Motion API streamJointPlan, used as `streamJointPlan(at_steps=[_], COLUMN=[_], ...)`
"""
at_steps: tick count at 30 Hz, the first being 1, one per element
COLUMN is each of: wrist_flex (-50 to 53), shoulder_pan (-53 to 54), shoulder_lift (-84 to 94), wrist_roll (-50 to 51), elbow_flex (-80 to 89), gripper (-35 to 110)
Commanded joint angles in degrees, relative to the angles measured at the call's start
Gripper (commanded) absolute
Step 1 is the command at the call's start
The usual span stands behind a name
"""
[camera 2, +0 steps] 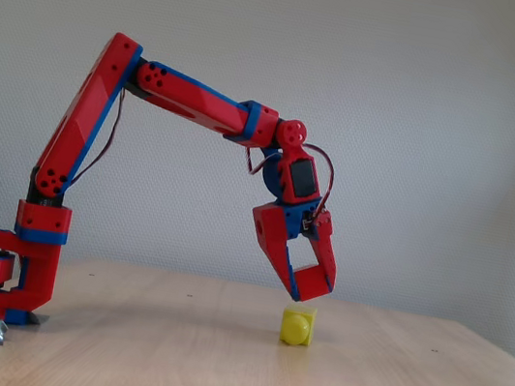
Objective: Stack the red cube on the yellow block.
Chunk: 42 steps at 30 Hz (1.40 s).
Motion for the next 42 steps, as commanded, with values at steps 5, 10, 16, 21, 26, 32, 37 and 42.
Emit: streamJointPlan(at_steps=[5,10,16,21,26,32,37,42], wrist_flex=[1.85,2.81,3.16,2.55,1.93,1.58,2.9,2.99], shoulder_pan=[-0.35,-0.79,-0.97,-0.97,-1.05,-0.97,-0.7,-0.88], shoulder_lift=[3.69,3.87,4.39,4.57,4.92,5.8,6.77,7.65], wrist_roll=[0.79,0.18,0.09,0.18,-0.09,0.26,0.88,1.49], elbow_flex=[-4.31,-4.31,-3.69,-3.25,-2.81,-2.2,-2.72,-1.85], gripper=[17,22,21,22,23,23,23,27])
